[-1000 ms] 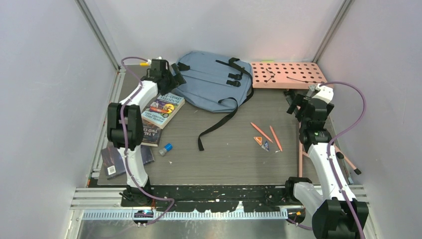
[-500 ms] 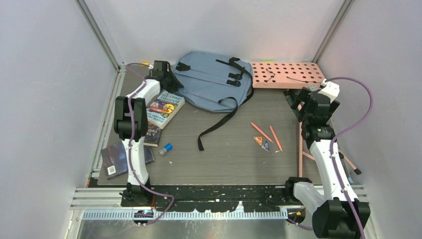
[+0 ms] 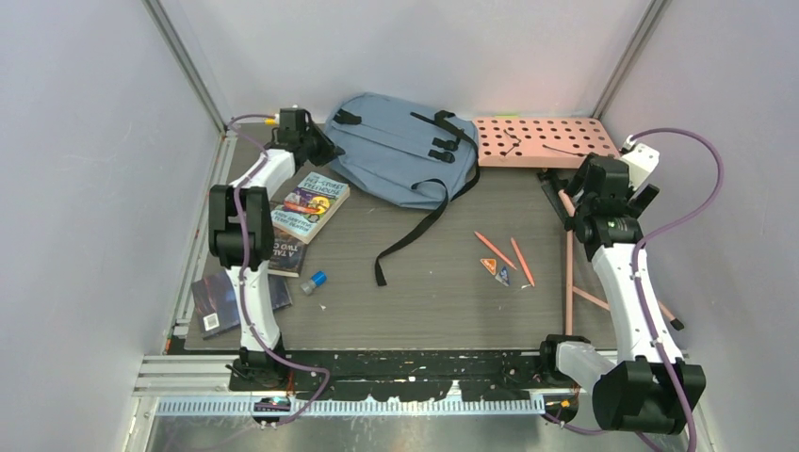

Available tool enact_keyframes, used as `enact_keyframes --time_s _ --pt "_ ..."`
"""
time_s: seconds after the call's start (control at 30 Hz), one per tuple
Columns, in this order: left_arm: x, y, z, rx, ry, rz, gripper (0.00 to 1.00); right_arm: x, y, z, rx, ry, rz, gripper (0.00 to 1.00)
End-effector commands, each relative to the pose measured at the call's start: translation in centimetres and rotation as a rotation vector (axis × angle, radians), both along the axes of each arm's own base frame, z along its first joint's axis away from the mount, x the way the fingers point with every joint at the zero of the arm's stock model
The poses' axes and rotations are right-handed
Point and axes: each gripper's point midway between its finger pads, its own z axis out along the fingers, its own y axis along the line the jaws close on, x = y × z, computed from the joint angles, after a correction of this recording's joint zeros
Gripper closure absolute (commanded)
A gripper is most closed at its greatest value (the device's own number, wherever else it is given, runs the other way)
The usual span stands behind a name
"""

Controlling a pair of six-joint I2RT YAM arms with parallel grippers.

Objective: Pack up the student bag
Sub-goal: Pick up the student bag at the center of the board.

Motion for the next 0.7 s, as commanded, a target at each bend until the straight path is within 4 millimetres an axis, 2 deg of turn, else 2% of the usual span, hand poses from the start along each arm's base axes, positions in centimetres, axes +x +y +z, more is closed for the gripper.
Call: enact_keyframes --time_s 0.0,0.1,0.27,0.37,0.5,0.57,0.67 --pt "2.1 -0.8 13.0 -0.044 -0.360 -0.047 1.00 -0.8 -1.0 2.2 0.001 -0.009 -0.090 0.00" --pt "2.4 -0.8 16.1 -0.044 -0.438 -0.044 1.00 -0.6 0.0 1.9 0.027 0.064 -0.022 0.00" --pt "2.1 -1.0 20.2 -0.011 -0.544 -0.067 1.00 -0.4 1.0 1.7 0.063 0.137 0.029 0.00" --pt "1.7 -1.7 22.5 0.020 -0.609 -0.106 1.00 -0.1 1.7 2.4 0.095 0.105 0.063 0.00" --pt "1.1 -2.7 26.5 0.073 -0.705 -0.148 1.00 1.2 4.0 3.7 0.178 0.045 0.170 0.00" --pt "0.6 -3.1 27.7 0.107 -0.719 -0.165 1.00 2.1 5.3 4.0 0.229 0.036 0.224 0.00" --pt "-0.4 -3.8 29.7 0.166 -0.755 -0.198 1.00 2.9 5.9 5.2 0.257 0.018 0.250 0.03"
